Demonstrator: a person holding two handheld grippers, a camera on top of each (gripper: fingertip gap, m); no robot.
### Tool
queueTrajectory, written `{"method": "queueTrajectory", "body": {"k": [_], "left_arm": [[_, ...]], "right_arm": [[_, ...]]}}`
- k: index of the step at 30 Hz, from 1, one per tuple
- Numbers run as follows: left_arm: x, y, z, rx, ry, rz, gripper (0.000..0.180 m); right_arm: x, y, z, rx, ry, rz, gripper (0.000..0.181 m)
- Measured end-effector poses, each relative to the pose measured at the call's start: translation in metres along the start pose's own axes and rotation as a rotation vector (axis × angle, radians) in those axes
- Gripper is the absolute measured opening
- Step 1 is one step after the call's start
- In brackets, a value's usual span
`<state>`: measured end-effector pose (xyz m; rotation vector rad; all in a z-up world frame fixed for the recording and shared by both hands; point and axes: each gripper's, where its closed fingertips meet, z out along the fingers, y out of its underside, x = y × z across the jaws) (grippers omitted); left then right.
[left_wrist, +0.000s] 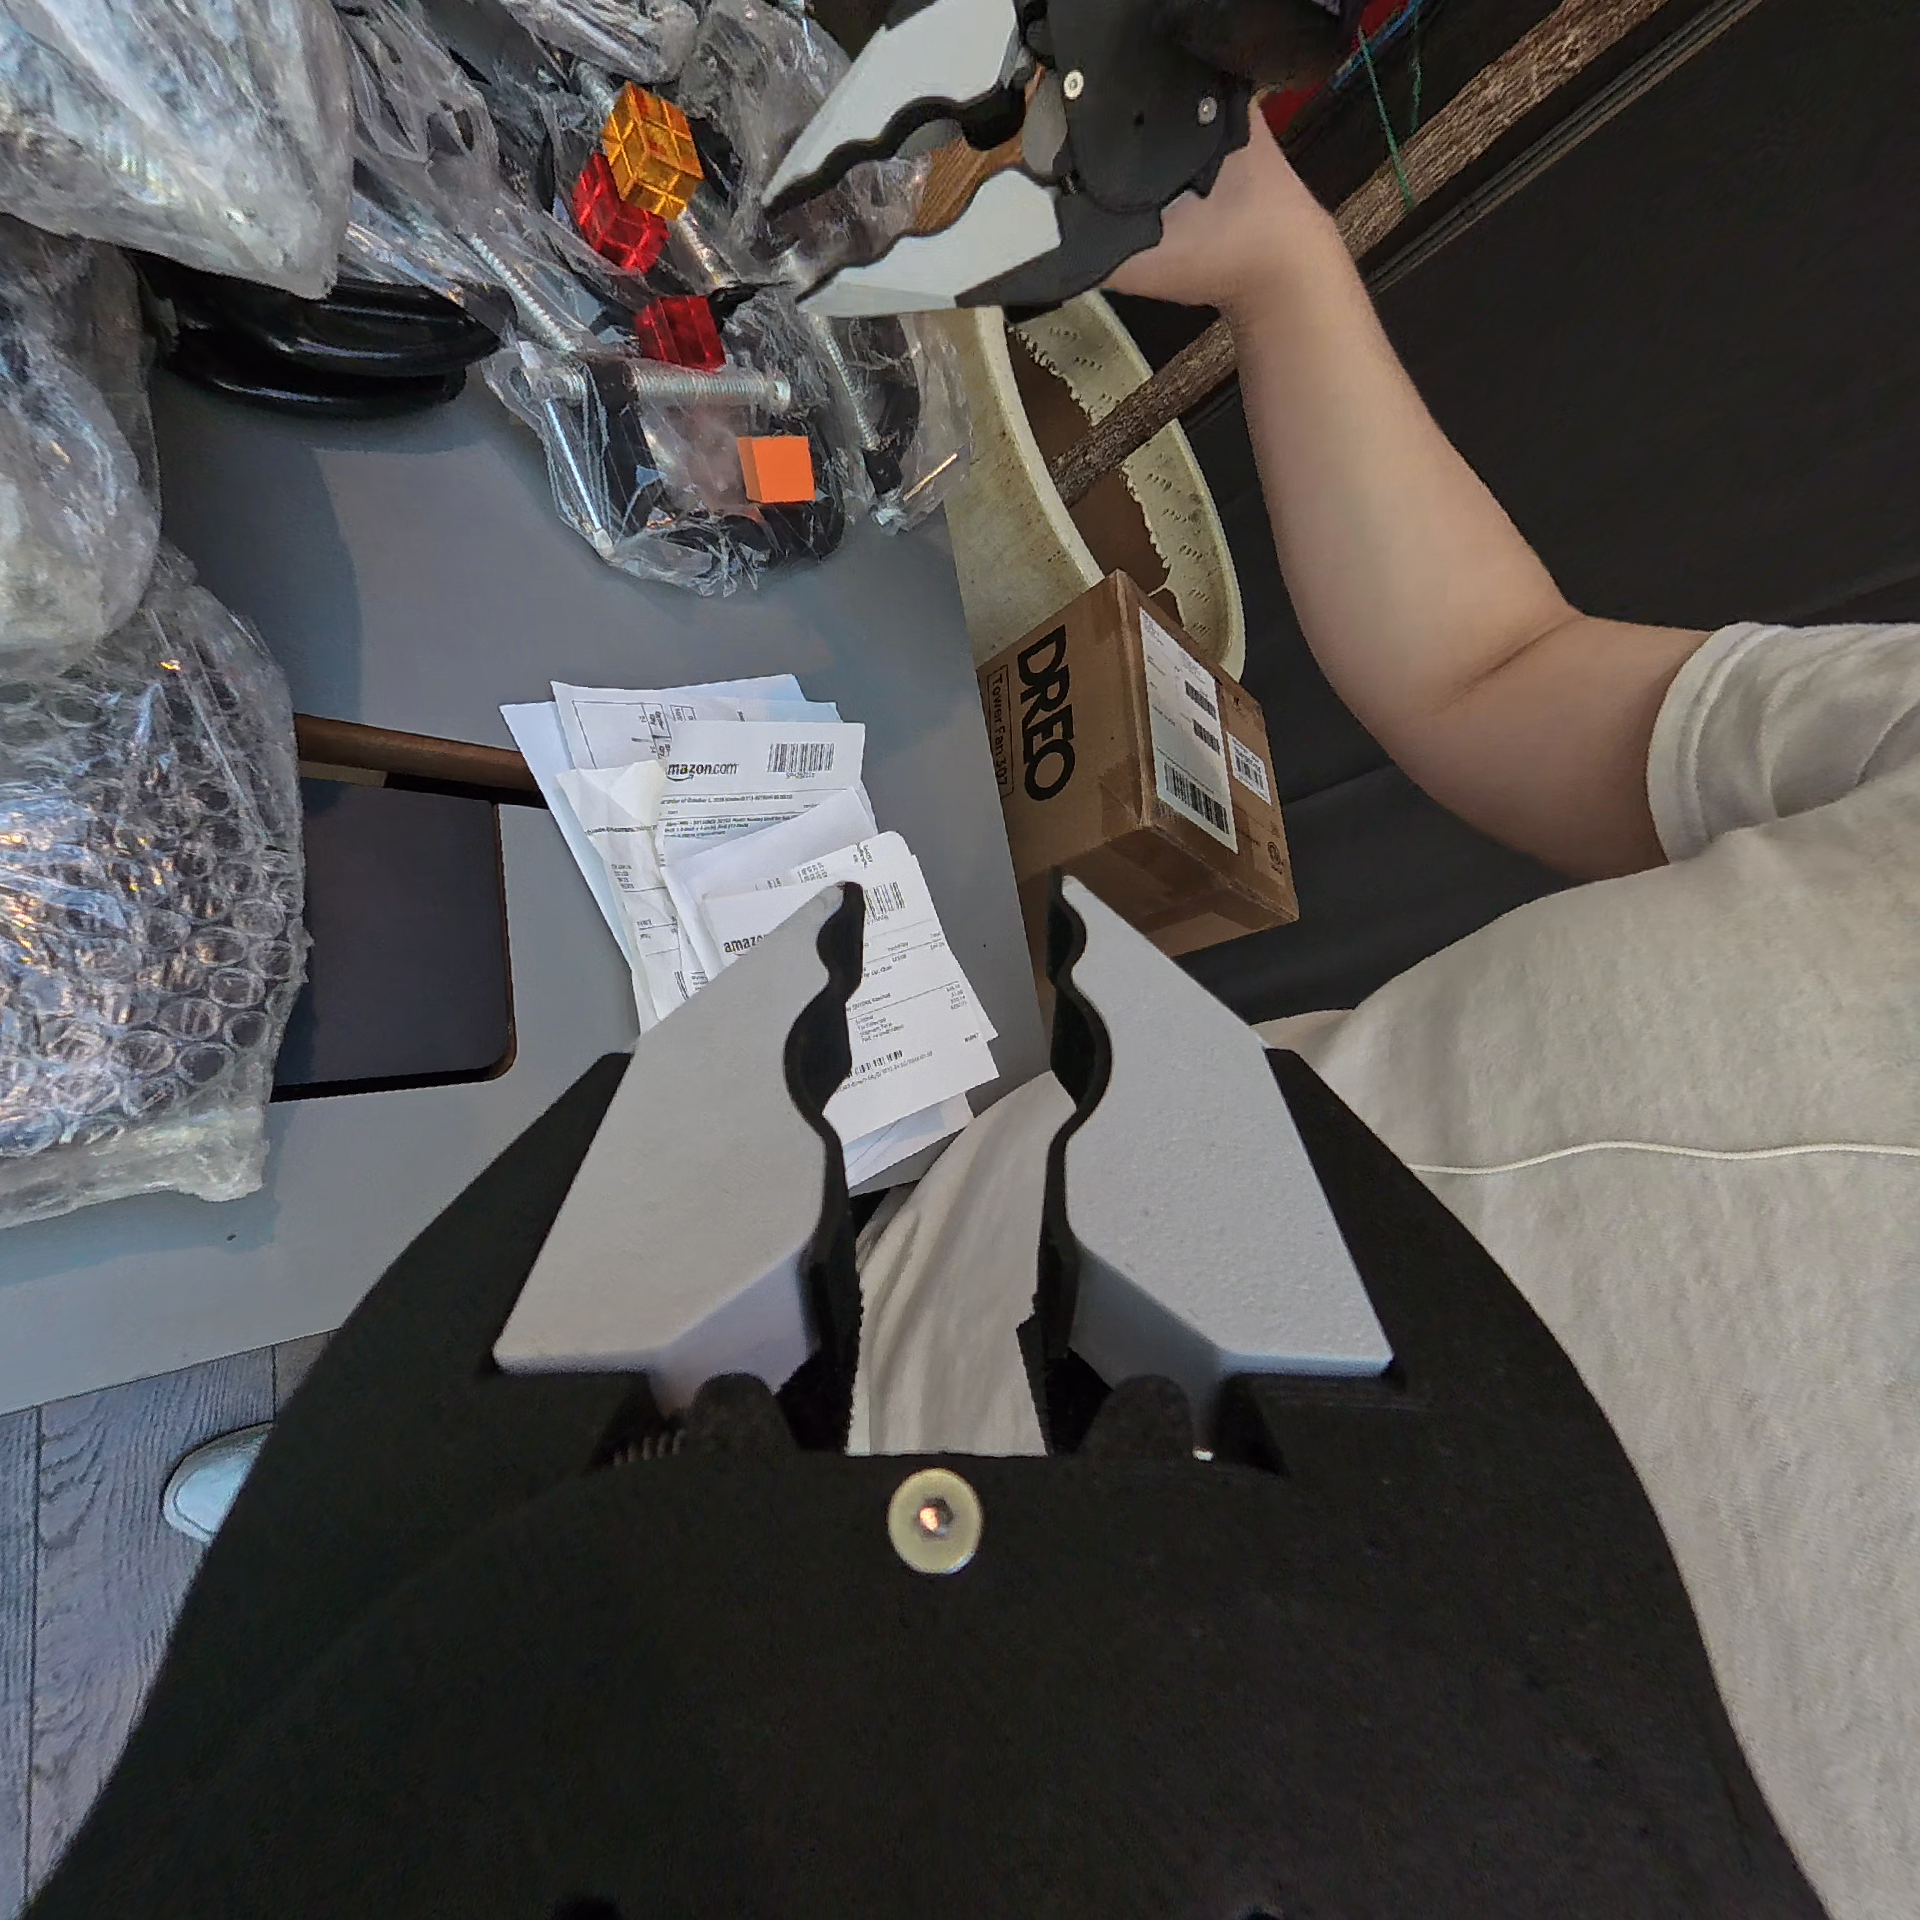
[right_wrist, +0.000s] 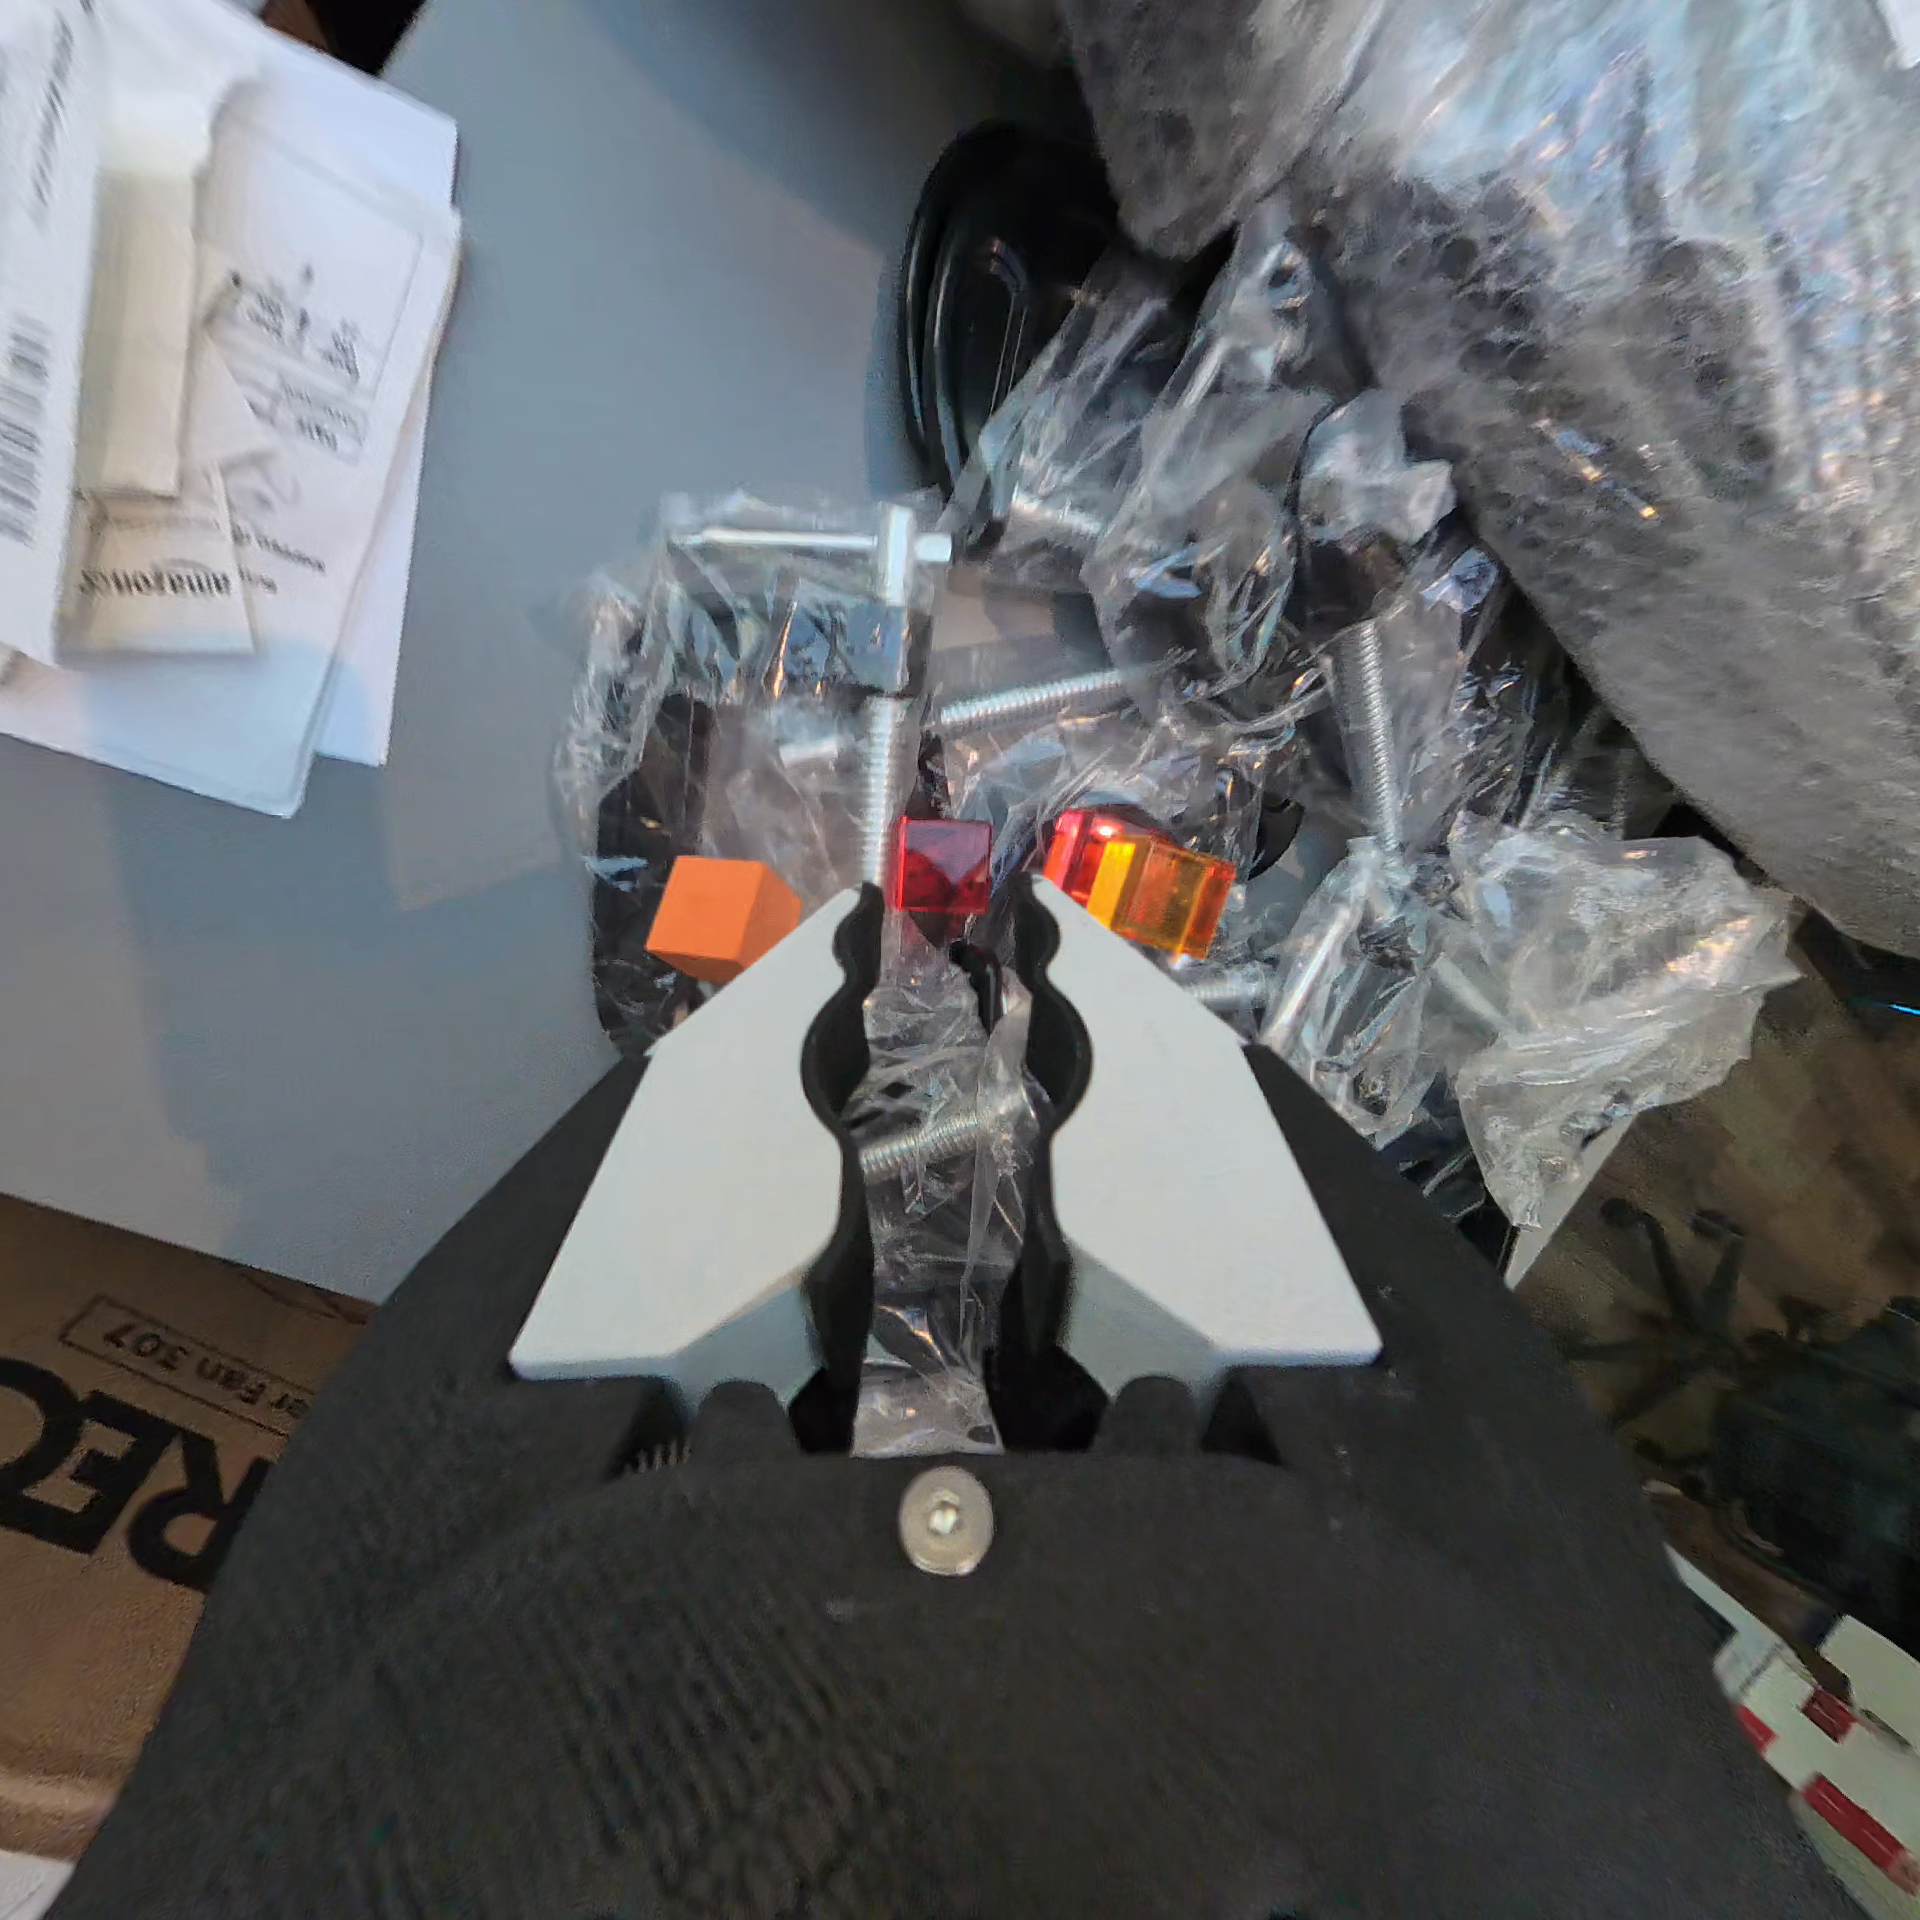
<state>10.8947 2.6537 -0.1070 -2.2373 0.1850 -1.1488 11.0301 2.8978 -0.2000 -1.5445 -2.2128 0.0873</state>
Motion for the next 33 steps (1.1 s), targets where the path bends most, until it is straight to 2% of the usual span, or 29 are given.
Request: {"method": "queueTrajectory", "body": {"k": [4,13,23,33], "left_arm": [[0.002,0.003,0.005,-0.021,0.003,0.008,0.033],[0.003,0.006,0.003,-0.002,0.01,-0.007,0.033],[0.002,0.009,0.007,-0.009,0.023,-0.019,0.033],[0.005,0.005,0.004,-0.011,0.02,-0.002,0.033]], "right_arm": [[-0.003,0.011,0.02,-0.039,-0.009,-0.045,0.036],[0.0,0.028,0.053,-0.15,-0.055,0.001,0.029],[0.0,0.033,0.059,-0.217,-0.074,-0.04,0.026],[0.002,0.02,0.031,-0.161,-0.074,0.038,0.025]]}}
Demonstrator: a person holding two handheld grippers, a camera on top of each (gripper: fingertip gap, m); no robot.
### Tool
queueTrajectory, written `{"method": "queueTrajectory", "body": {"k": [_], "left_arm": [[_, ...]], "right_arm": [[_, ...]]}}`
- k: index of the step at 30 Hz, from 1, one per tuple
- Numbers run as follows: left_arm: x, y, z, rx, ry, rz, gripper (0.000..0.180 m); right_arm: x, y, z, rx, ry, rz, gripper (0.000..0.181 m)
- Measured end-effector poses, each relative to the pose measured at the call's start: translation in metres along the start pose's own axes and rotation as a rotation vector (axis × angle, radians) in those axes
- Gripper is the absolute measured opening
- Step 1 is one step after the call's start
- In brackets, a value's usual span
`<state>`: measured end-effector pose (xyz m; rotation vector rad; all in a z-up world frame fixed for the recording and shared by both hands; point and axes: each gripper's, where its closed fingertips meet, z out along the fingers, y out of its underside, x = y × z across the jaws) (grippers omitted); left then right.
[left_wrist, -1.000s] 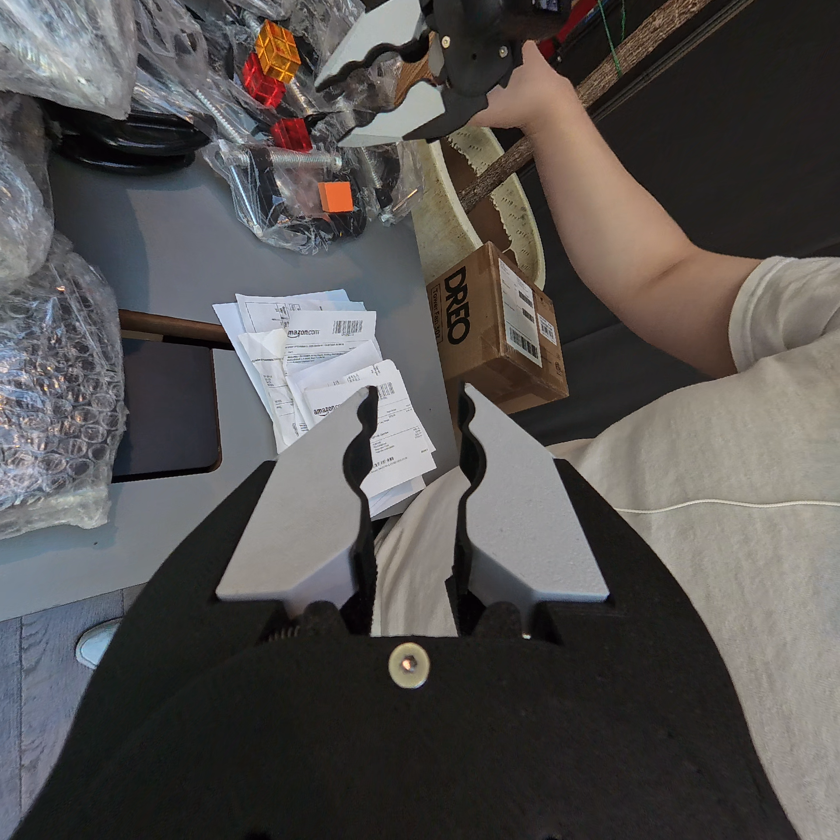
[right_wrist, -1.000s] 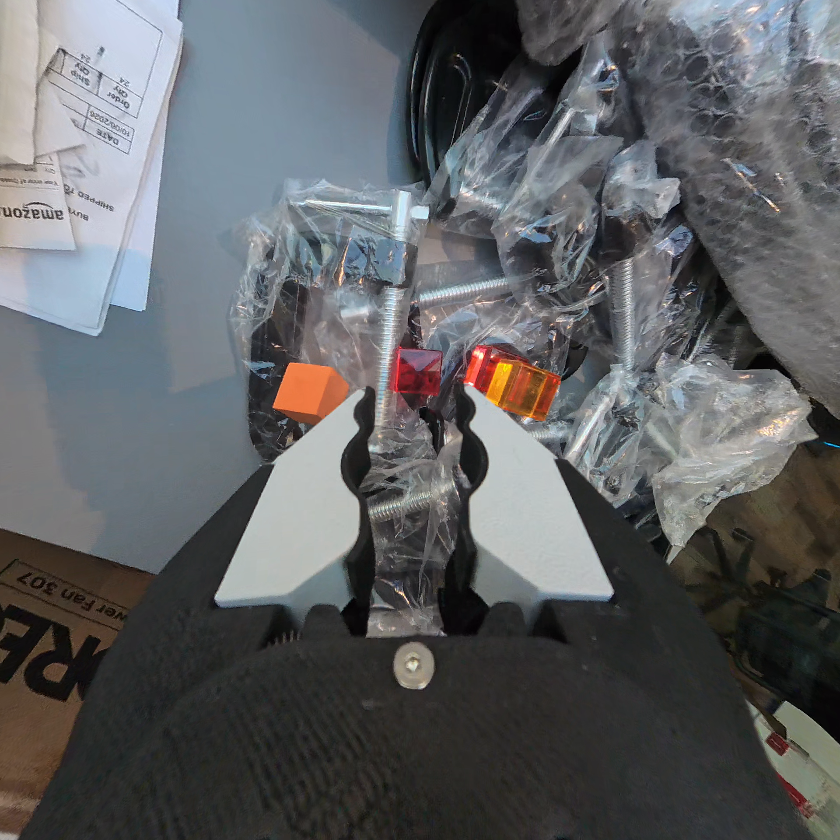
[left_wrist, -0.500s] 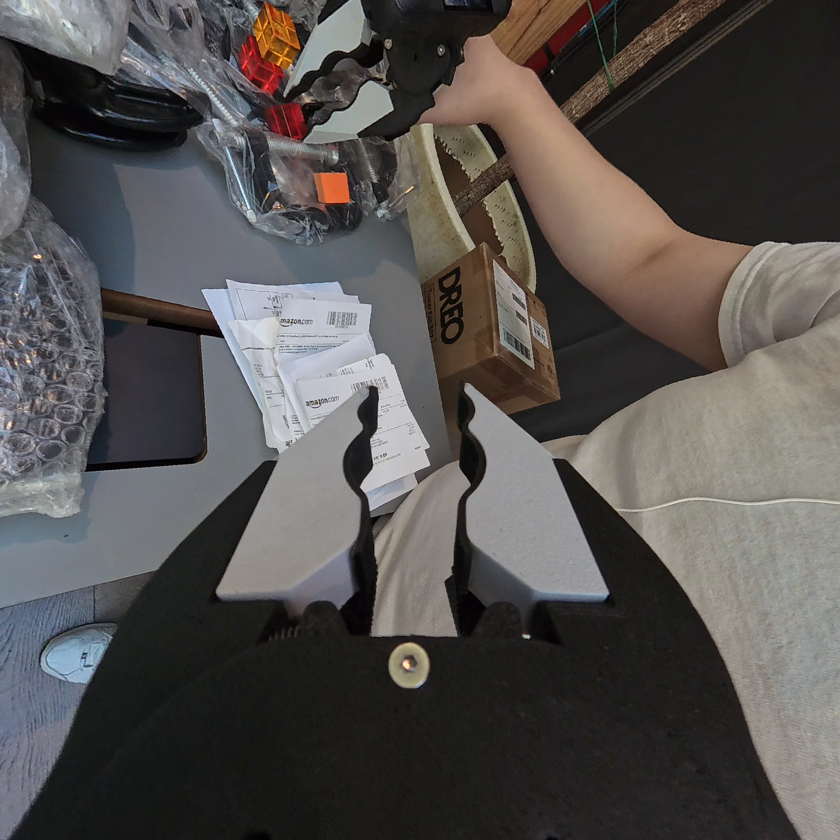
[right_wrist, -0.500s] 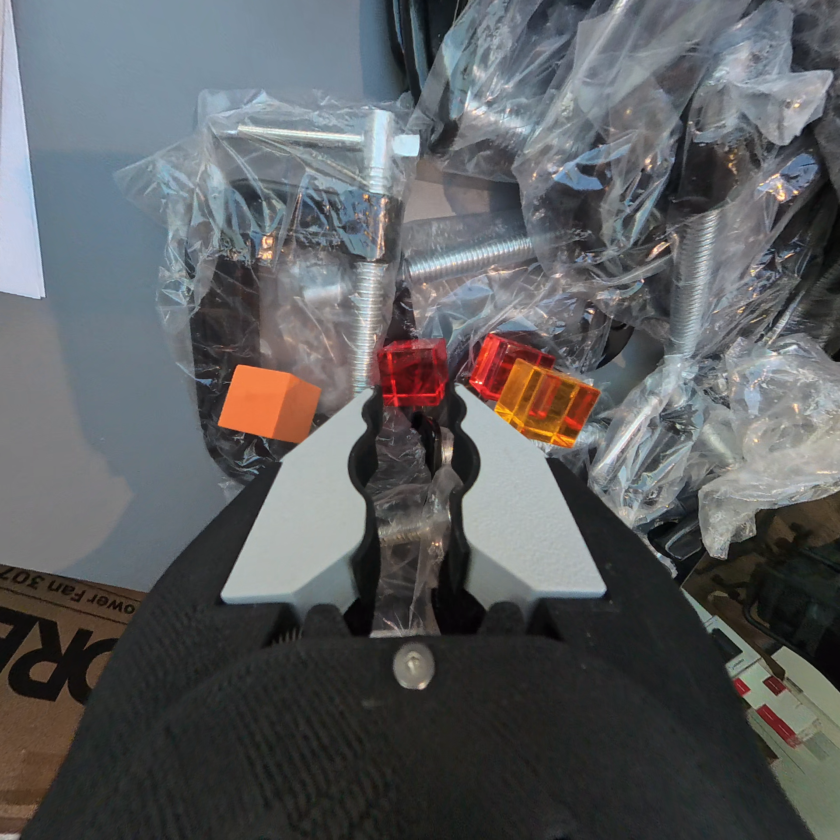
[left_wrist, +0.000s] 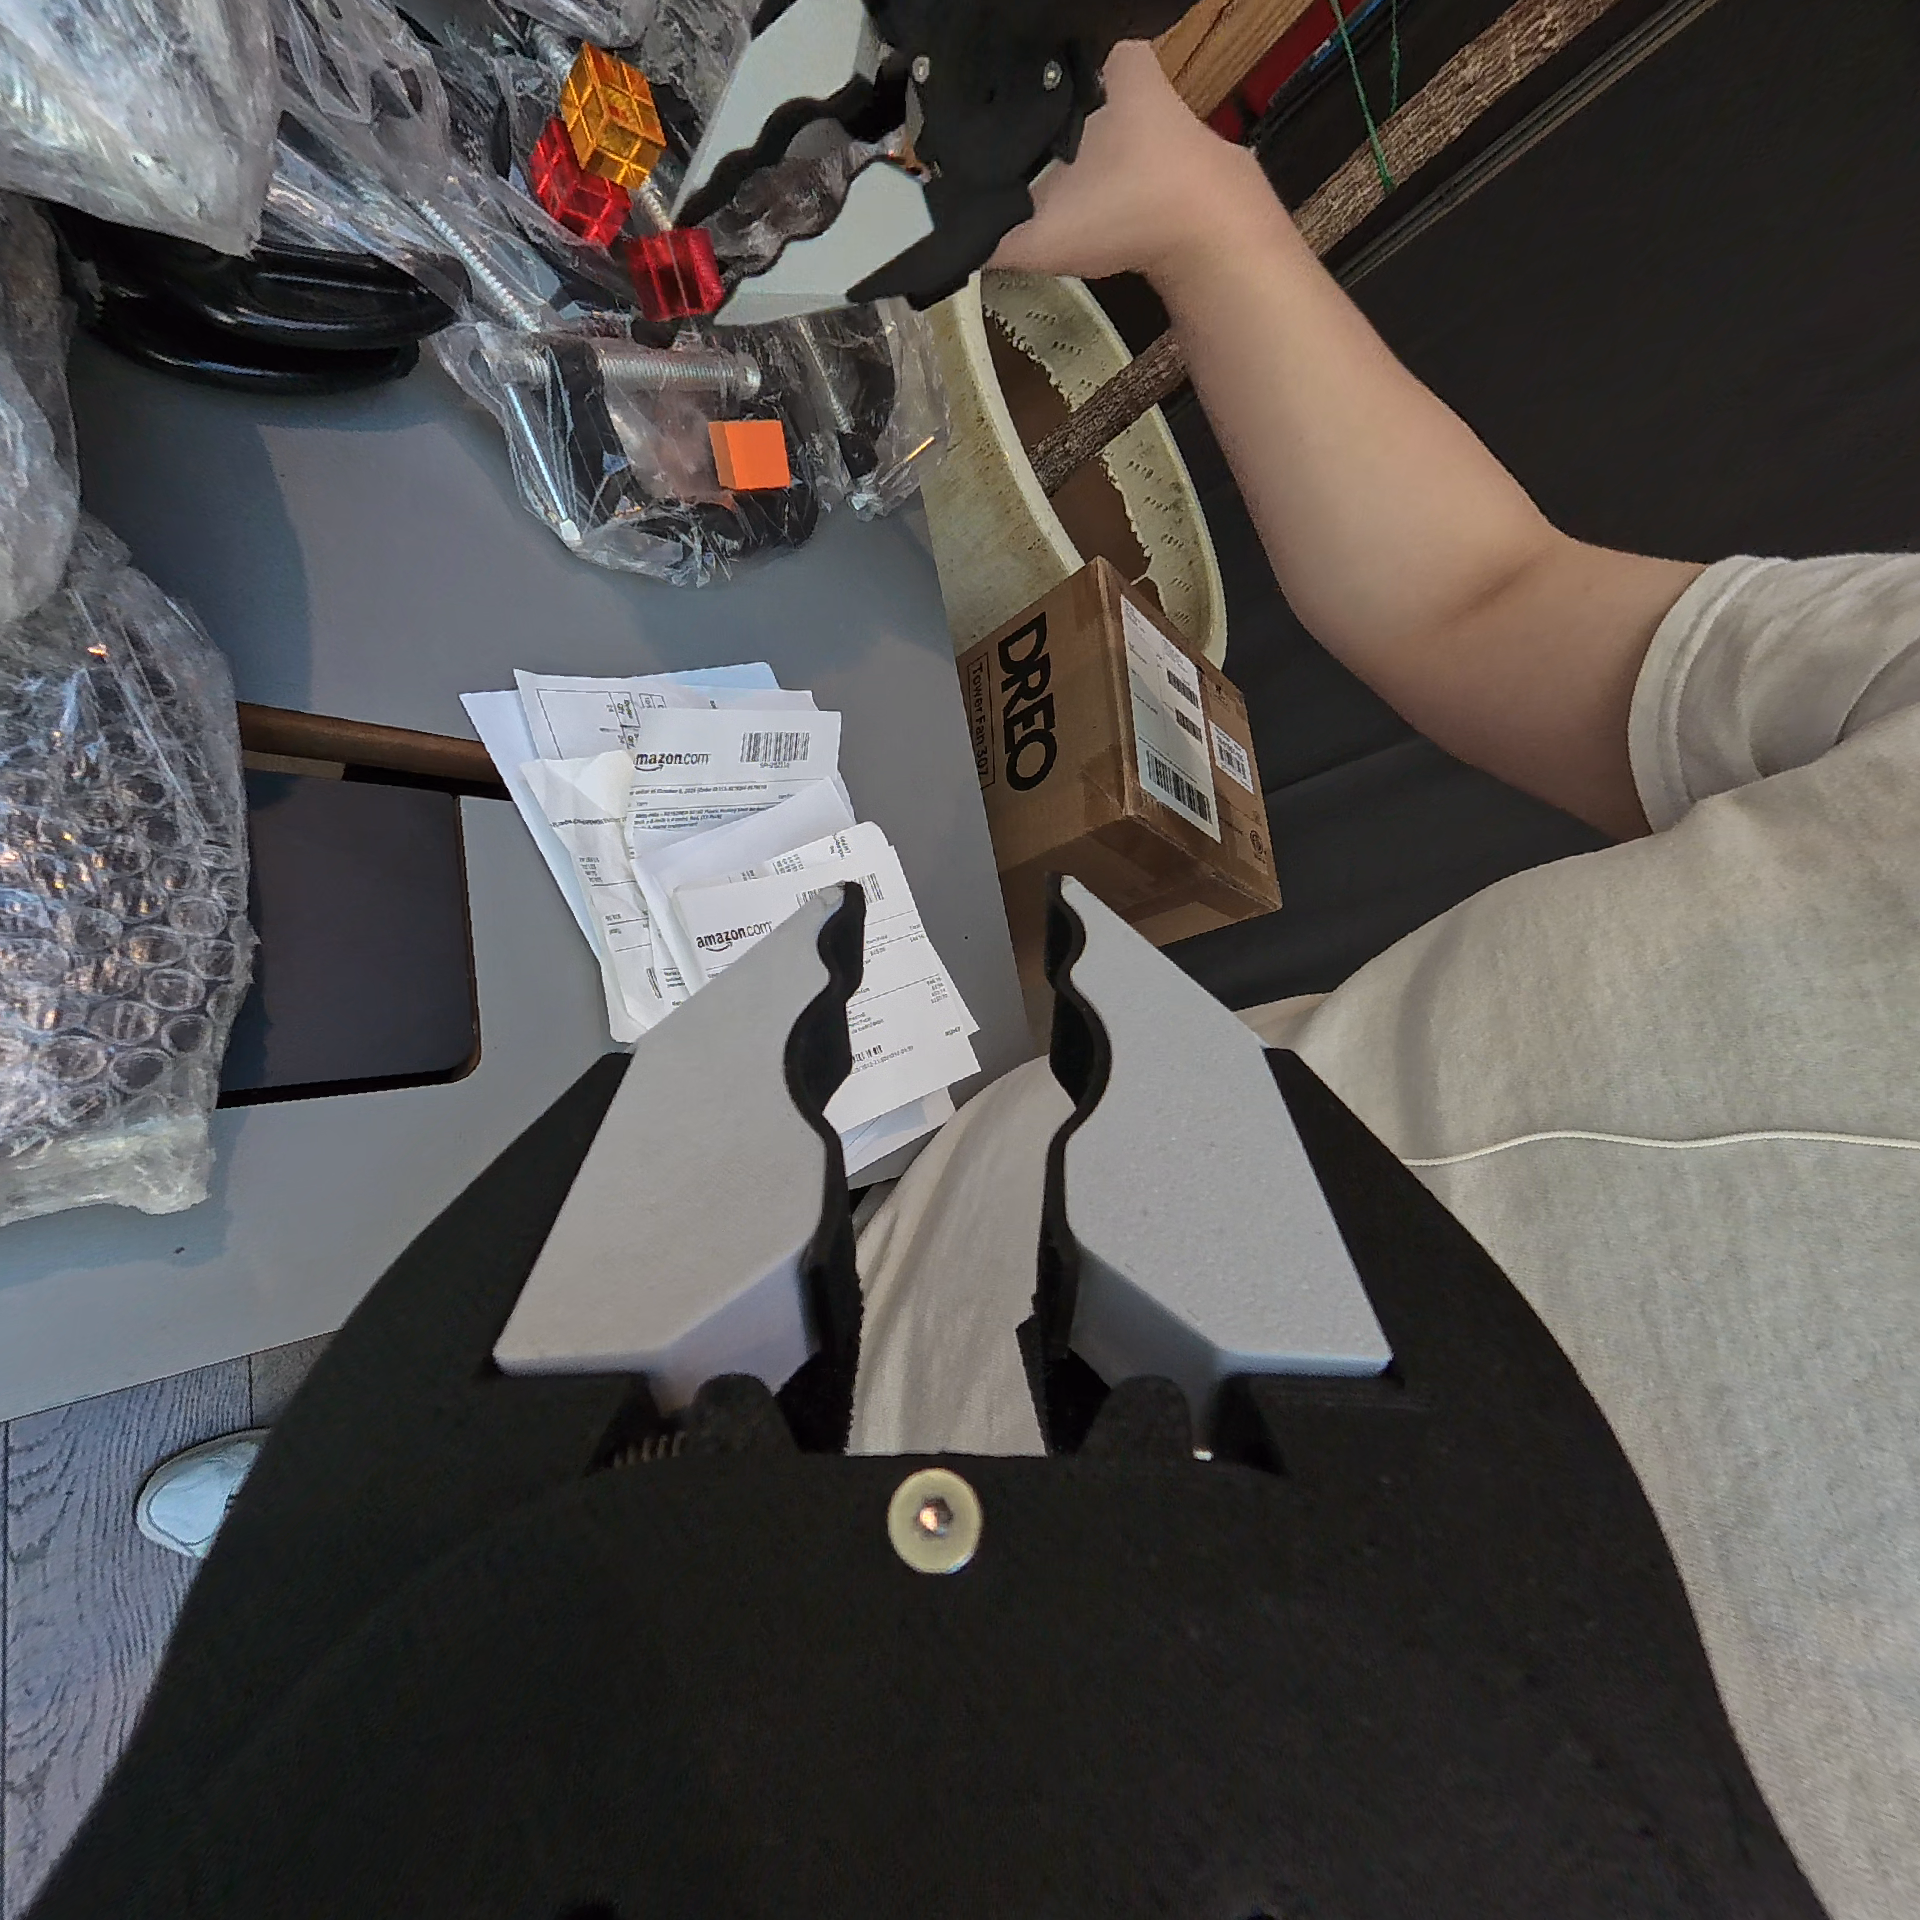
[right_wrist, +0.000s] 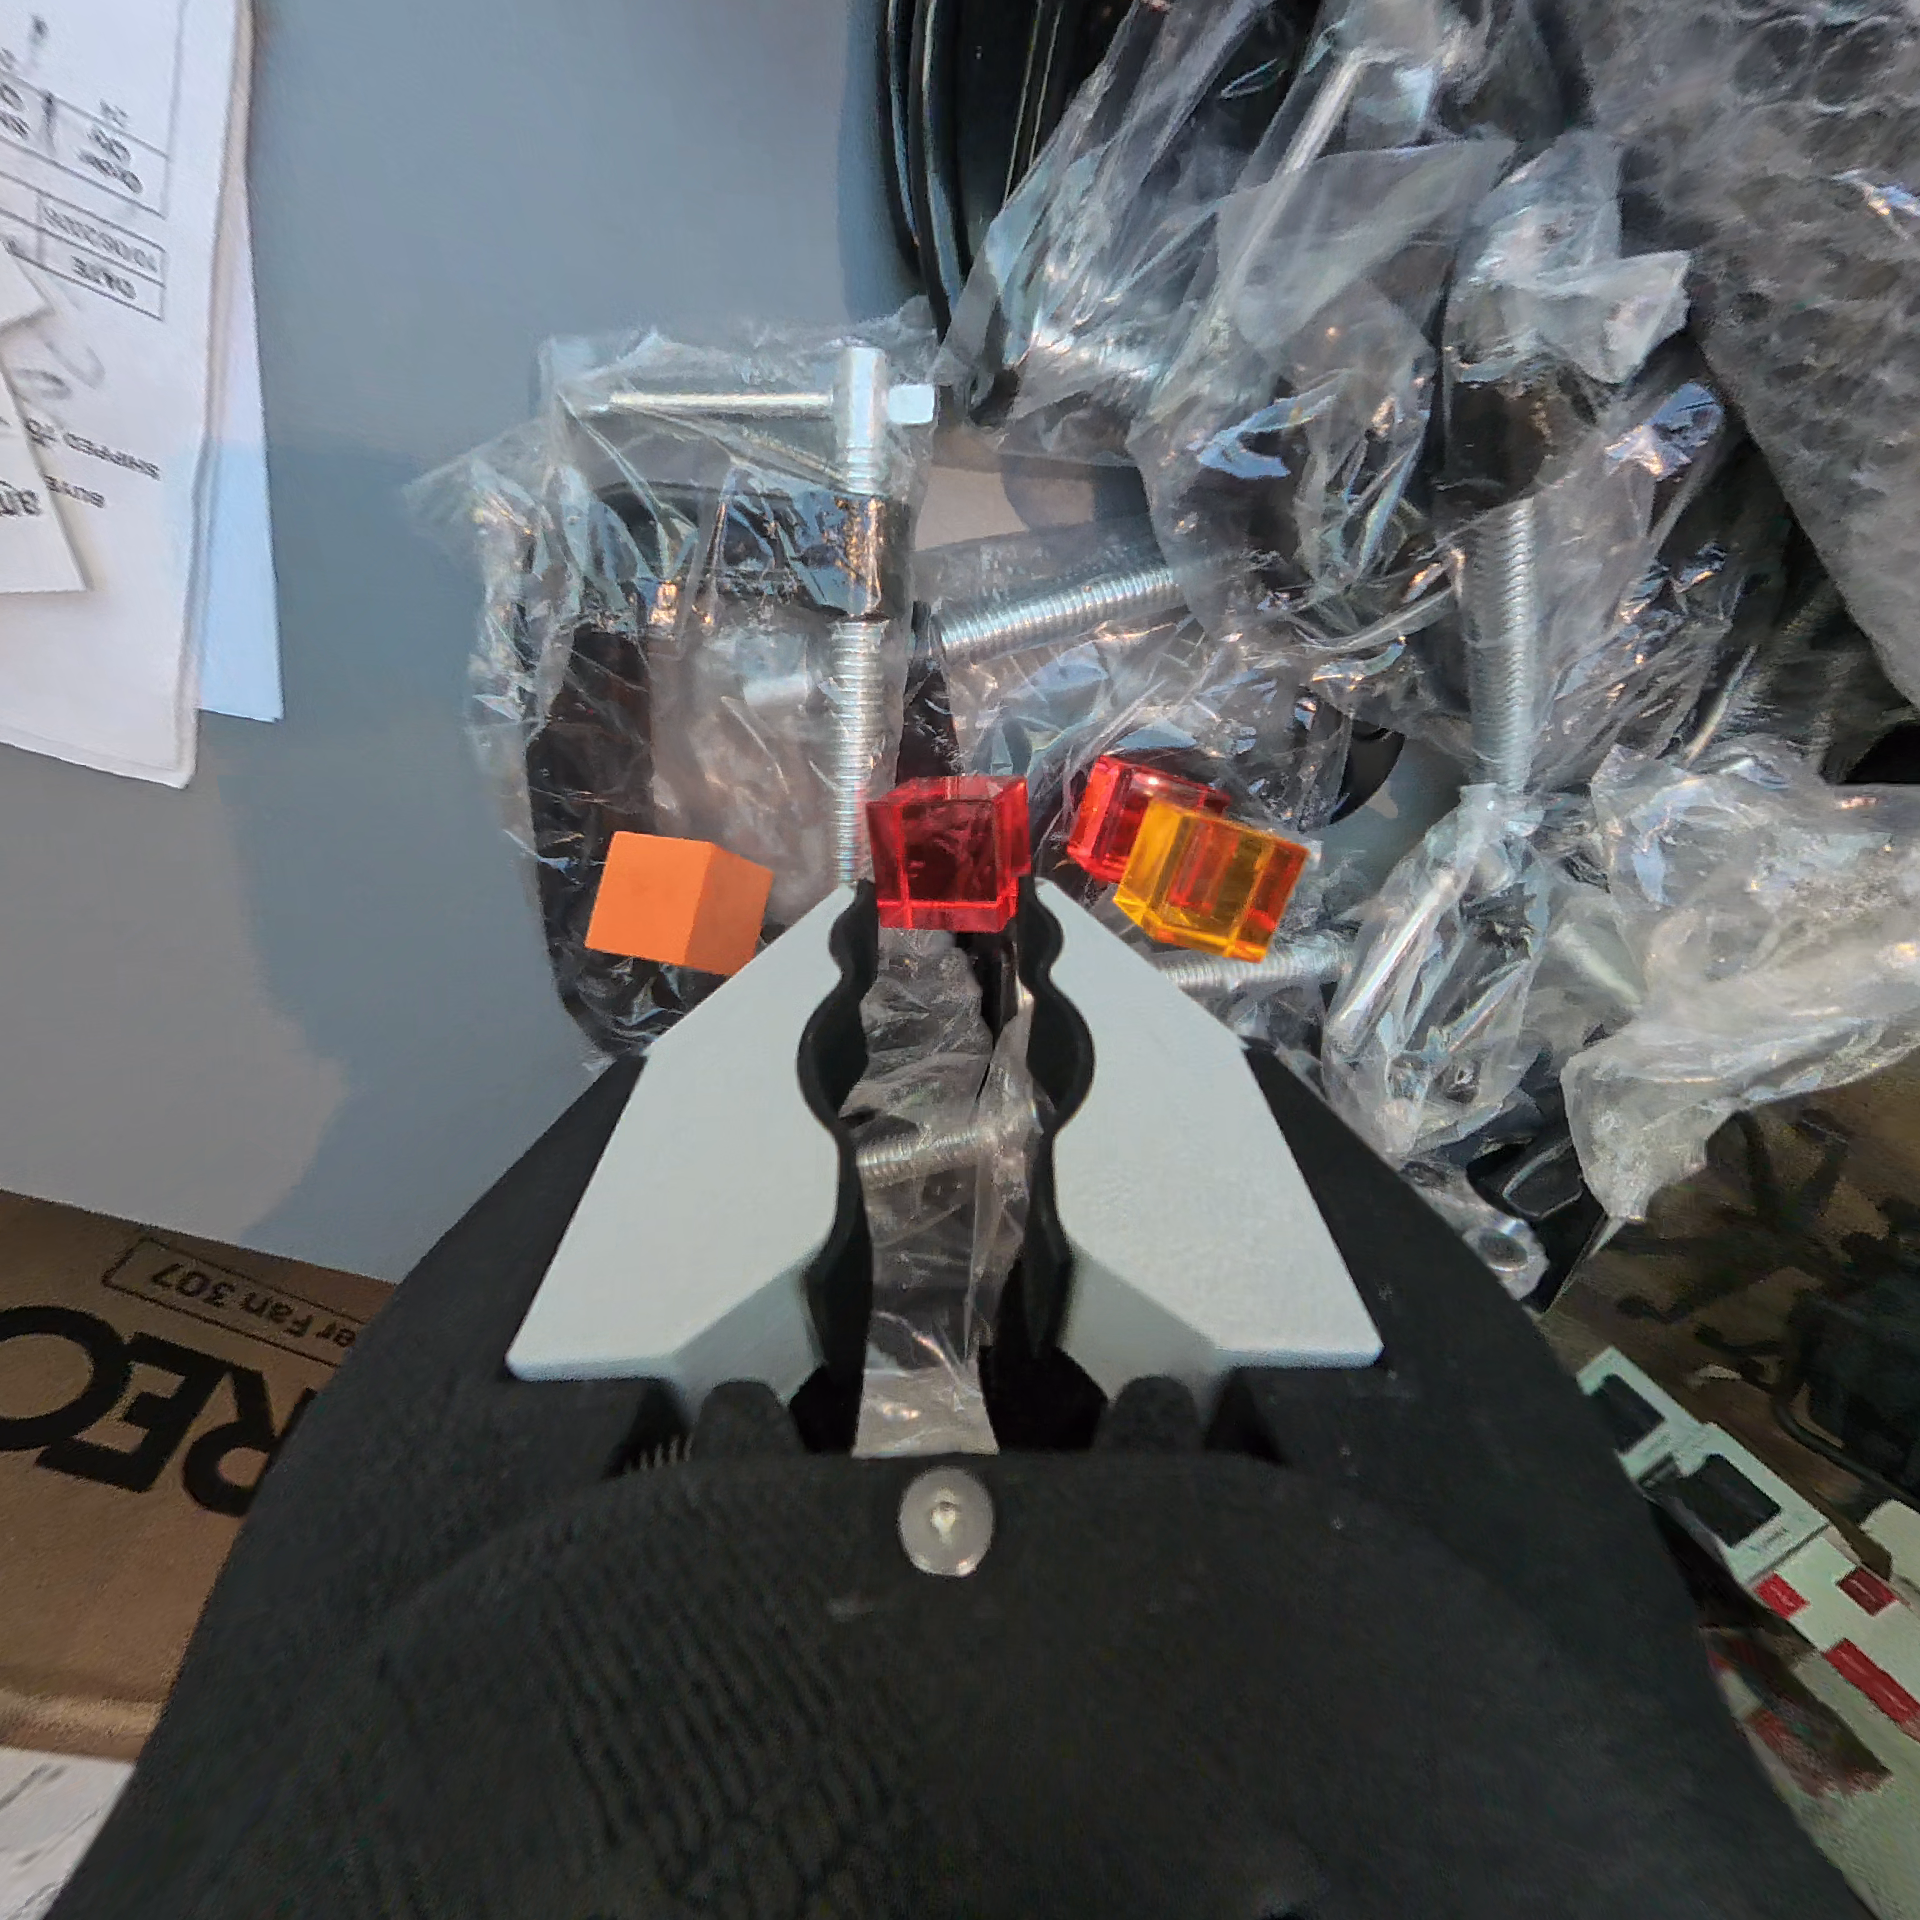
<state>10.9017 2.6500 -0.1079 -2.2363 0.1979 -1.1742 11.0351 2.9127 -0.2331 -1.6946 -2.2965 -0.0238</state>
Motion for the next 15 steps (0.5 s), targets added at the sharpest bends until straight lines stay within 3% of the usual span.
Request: {"method": "queueTrajectory", "body": {"k": [4,11,15], "left_arm": [[0.001,0.001,0.001,0.0,0.003,-0.001,0.033],[0.003,0.002,0.003,-0.005,0.014,-0.001,0.033],[0.005,0.0,0.003,0.0,0.017,0.002,0.033]], "right_arm": [[0.006,-0.009,-0.035,0.127,-0.048,0.162,0.025],[0.05,-0.003,-0.054,0.238,-0.261,0.659,0.025],[0.057,0.0,-0.036,0.218,-0.294,0.714,0.025]]}}
